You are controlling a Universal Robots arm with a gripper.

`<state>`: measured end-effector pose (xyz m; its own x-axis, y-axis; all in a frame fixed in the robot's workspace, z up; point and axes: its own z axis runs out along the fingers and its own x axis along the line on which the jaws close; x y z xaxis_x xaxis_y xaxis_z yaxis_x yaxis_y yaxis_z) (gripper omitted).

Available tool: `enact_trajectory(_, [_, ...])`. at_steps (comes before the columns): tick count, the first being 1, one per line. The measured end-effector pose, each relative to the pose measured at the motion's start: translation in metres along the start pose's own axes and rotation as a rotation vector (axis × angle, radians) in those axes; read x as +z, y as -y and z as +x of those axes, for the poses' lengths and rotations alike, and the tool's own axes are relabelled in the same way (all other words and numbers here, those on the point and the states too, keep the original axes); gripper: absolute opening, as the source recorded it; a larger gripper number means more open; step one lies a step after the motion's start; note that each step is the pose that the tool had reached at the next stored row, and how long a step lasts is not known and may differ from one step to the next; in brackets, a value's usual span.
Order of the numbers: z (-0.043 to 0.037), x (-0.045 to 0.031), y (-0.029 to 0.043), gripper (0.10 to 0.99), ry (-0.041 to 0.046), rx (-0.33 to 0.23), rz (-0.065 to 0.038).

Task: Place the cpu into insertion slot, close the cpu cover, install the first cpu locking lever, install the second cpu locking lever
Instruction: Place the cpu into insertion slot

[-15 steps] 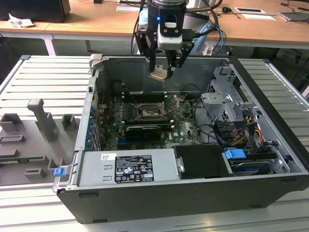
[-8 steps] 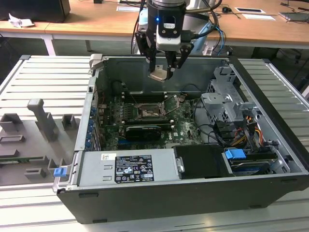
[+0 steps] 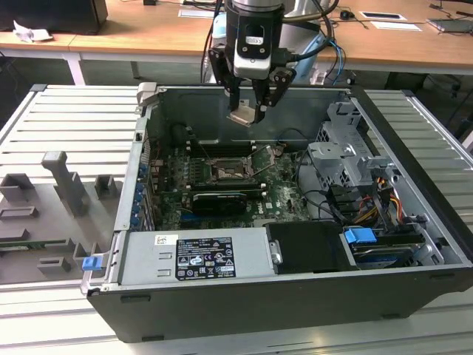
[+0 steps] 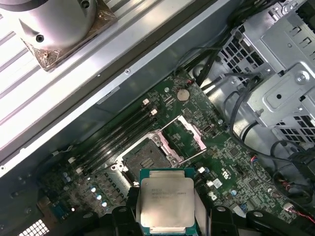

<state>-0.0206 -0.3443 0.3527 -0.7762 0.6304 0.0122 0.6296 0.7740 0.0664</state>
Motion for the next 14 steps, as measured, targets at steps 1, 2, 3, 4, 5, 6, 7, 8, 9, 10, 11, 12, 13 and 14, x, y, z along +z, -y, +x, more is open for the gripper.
enact_trajectory(1, [0.0, 0.0001, 0.0, 0.525, 0.0005, 0.007, 0.0])
enact_trajectory(2, [0.0, 0.0004, 0.0, 0.525, 0.0012, 0.019, 0.0])
enact_trajectory(3, [0.0, 0.0005, 0.0, 0.525, 0.0017, 0.026, 0.0])
enact_trajectory(4, [0.0, 0.0007, 0.0, 0.525, 0.0027, 0.041, -0.001])
enact_trajectory(5, [0.0, 0.0009, 0.0001, 0.525, 0.0036, 0.055, -0.001])
enact_trajectory(6, [0.0, 0.0011, 0.0001, 0.525, 0.0046, 0.068, -0.001])
enact_trajectory(7, [0.0, 0.0013, 0.0001, 0.525, 0.0051, 0.076, -0.001])
enact_trajectory(8, [0.0, 0.0015, 0.0001, 0.525, 0.0062, 0.092, -0.001])
enact_trajectory(9, [0.0, 0.0017, 0.0001, 0.525, 0.0068, 0.102, -0.001])
enact_trajectory(10, [0.0, 0.0018, 0.0001, 0.525, 0.0073, 0.11, -0.001])
enact_trajectory(11, [0.0, 0.0019, 0.0001, 0.525, 0.008, 0.12, -0.002])
enact_trajectory(12, [0.0, 0.002, 0.0001, 0.525, 0.0084, 0.127, -0.002])
enact_trajectory(13, [0.0, 0.0021, 0.0001, 0.525, 0.0089, 0.134, -0.002])
enact_trajectory(14, [0.0, 0.0023, 0.0002, 0.525, 0.0102, 0.153, -0.002])
